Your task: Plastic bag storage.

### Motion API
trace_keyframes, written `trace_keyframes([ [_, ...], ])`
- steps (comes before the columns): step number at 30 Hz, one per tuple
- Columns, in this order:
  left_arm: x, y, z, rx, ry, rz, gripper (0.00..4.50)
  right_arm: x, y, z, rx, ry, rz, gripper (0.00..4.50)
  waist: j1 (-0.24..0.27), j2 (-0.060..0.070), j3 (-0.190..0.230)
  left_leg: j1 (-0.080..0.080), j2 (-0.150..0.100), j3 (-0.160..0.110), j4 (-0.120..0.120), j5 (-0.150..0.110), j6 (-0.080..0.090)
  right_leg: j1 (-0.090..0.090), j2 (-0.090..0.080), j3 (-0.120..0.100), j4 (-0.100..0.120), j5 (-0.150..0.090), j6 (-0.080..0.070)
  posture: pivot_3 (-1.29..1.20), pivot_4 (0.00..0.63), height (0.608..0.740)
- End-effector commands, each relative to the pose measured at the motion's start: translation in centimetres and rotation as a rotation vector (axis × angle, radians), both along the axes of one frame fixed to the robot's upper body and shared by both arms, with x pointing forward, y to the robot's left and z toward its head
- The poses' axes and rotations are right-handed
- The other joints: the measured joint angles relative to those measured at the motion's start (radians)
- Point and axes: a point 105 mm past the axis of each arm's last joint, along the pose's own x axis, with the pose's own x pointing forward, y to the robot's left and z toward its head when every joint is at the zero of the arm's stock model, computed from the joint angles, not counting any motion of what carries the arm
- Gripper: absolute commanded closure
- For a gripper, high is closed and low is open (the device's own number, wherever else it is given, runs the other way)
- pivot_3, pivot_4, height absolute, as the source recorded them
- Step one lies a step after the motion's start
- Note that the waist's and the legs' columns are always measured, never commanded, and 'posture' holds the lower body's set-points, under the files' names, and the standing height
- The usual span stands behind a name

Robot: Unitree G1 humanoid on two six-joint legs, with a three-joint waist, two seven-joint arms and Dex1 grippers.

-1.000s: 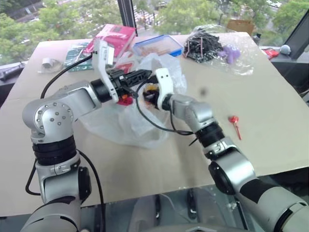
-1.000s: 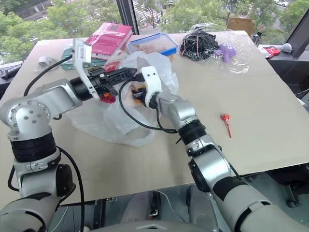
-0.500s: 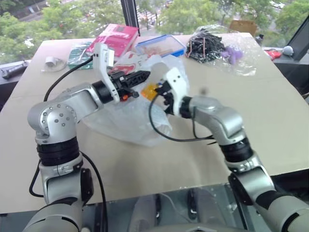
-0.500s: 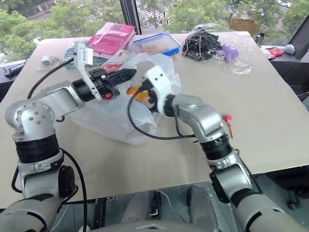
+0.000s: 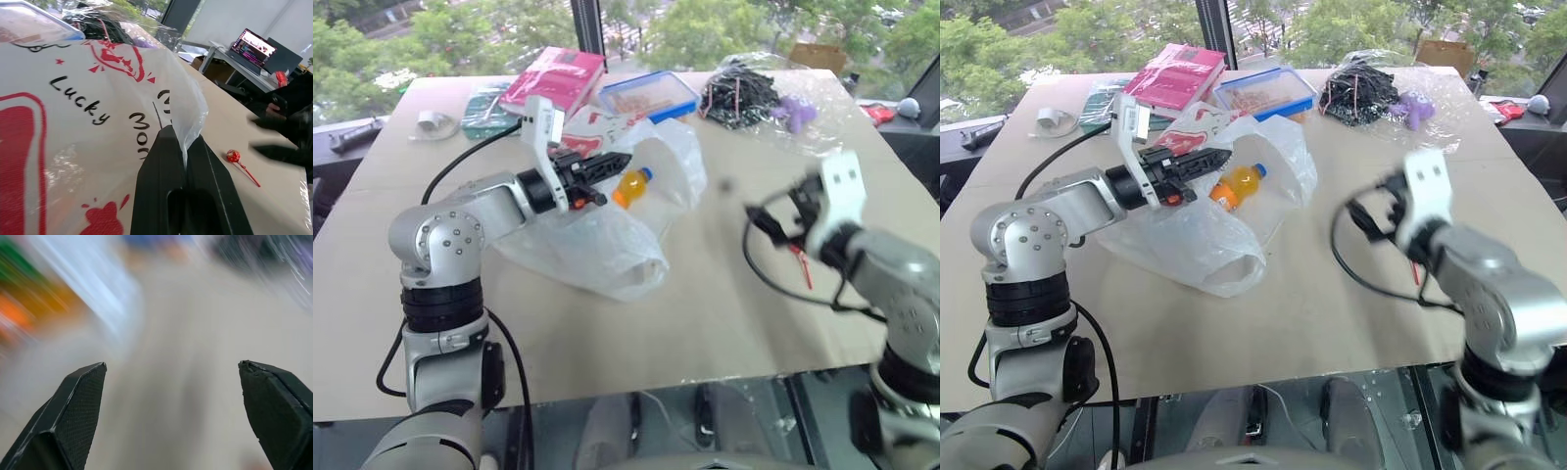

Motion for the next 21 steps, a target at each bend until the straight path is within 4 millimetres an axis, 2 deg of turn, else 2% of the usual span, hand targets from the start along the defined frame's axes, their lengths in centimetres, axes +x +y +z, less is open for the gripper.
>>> trace_keyframes([
  [1, -0.3, -0.5, 1.0, -0.009, -0.054, -0.023, 4.5, 0.5, -1.3, -0.5, 0.017, -0.044, -0.099, 0.15, -0.017, 0.0, 0.0, 0.001, 0.0, 0.001, 0.0, 0.0, 0.0, 0.0, 0.0, 0.002, 0.0, 0.0, 0.0, 0.0, 0.15, 0.74],
  [4, -0.1, -0.6, 1.3, -0.013, -0.061, -0.022, 4.5, 1.7, -2.9, -2.9, 0.089, -0.03, -0.241, 0.15, -0.02, 0.0, 0.0, 0.004, 0.001, 0.002, 0.001, 0.0, 0.0, 0.001, 0.002, 0.004, 0.002, 0.0, 0.0, 0.0, 0.15, 0.74],
  [7, -0.1, -0.4, 1.6, -0.013, -0.073, -0.012, 4.5, 2.2, -3.5, -4.6, 0.103, -0.016, -0.282, 0.15, -0.014, 0.0, 0.0, 0.003, 0.001, 0.001, 0.001, 0.0, 0.0, 0.001, 0.002, 0.004, 0.002, 0.0, 0.0, 0.0, 0.15, 0.74],
  [9, -0.1, -0.2, 1.7, -0.011, -0.077, -0.004, 4.5, 2.1, -3.5, -5.3, 0.116, -0.004, -0.28, 0.68, -0.014, -0.001, -0.001, 0.003, 0.001, 0.001, 0.001, 0.0, 0.0, 0.001, 0.002, 0.004, 0.001, 0.0, 0.0, 0.0, 0.15, 0.74],
  [12, -0.3, 0.0, 1.7, -0.01, -0.078, 0.005, 4.5, 1.9, -3.4, -5.8, 0.091, 0.002, -0.253, 1.91, -0.013, -0.001, -0.001, 0.002, 0.001, 0.001, 0.001, 0.0, 0.001, 0.001, 0.001, 0.003, 0.0, 0.0, 0.0, 0.0, 0.15, 0.74],
  [13, -0.3, 0.0, 1.7, -0.01, -0.078, 0.005, 4.5, 1.9, -3.5, -5.8, 0.085, -0.001, -0.248, 2.56, -0.013, -0.001, -0.001, 0.002, 0.001, 0.001, 0.001, 0.0, 0.001, 0.001, 0.001, 0.003, 0.0, 0.0, 0.0, 0.0, 0.15, 0.74],
  [14, -0.4, -0.1, 1.6, -0.01, -0.078, 0.006, 4.5, 1.9, -3.4, -5.7, 0.068, -0.007, -0.234, 2.9, -0.013, -0.001, -0.001, 0.002, 0.001, 0.001, 0.001, 0.0, 0.001, 0.001, 0.001, 0.003, 0.0, 0.0, 0.0, 0.0, 0.15, 0.74],
  [15, -0.4, -0.1, 1.6, -0.01, -0.078, 0.007, 4.5, 1.9, -3.4, -5.6, 0.048, -0.014, -0.216, 3.55, -0.013, -0.001, -0.001, 0.002, 0.001, 0.001, 0.001, 0.0, 0.0, 0.001, 0.001, 0.003, 0.0, 0.0, 0.0, 0.0, 0.15, 0.74],
  [17, -0.4, -0.1, 1.7, -0.011, -0.08, 0.009, 4.5, 1.8, -3.0, -5.2, 0.0, -0.032, -0.161, 4.35, -0.013, -0.001, -0.001, 0.002, 0.001, 0.001, 0.001, 0.0, 0.0, 0.001, 0.001, 0.003, 0.001, 0.0, 0.0, 0.0, 0.15, 0.74],
  [21, -0.4, 0.2, 1.8, -0.015, -0.082, 0.016, 4.5, 1.9, -0.9, -3.3, -0.033, -0.112, -0.014, 4.44, -0.013, -0.001, -0.001, 0.002, 0.001, 0.001, 0.001, 0.0, 0.0, 0.001, 0.001, 0.003, 0.001, 0.0, 0.0, 0.0, 0.15, 0.74],
])
